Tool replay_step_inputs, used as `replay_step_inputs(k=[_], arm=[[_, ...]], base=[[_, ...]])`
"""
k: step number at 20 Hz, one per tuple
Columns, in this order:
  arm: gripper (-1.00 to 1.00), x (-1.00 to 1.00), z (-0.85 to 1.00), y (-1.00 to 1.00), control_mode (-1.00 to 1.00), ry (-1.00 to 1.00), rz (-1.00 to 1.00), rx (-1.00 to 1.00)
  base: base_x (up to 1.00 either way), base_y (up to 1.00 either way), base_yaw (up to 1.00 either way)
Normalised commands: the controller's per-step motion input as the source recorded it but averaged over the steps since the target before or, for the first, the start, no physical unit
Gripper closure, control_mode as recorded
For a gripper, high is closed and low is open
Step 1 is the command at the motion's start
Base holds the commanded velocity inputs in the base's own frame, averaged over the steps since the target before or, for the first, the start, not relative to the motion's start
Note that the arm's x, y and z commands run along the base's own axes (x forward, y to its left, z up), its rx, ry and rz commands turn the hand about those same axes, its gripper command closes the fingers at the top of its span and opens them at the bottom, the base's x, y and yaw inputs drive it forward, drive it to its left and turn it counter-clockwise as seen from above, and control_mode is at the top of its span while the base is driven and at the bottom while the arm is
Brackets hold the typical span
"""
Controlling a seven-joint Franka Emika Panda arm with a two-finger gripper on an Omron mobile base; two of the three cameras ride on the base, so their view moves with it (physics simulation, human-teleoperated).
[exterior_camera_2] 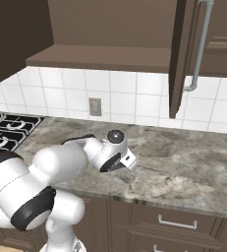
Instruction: Retrieve the tupperware from the cabinet, then place the raw meat into the tupperware to avoid contamination.
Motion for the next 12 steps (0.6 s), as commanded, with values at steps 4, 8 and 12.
replay_step_inputs(k=[4,8,12], arm=[[1.00,0.16,-0.45,0.00,-1.00,0.02,0.00,-0.02],[-1.00,0.12,-0.36,0.00,-1.00,0.01,0.00,-0.03],[-1.00,0.01,-0.01,0.00,-1.00,0.00,0.00,-0.03]], base=[[0.00,0.00,0.00],[0.00,0.00,0.00],[0.00,0.00,0.00]])
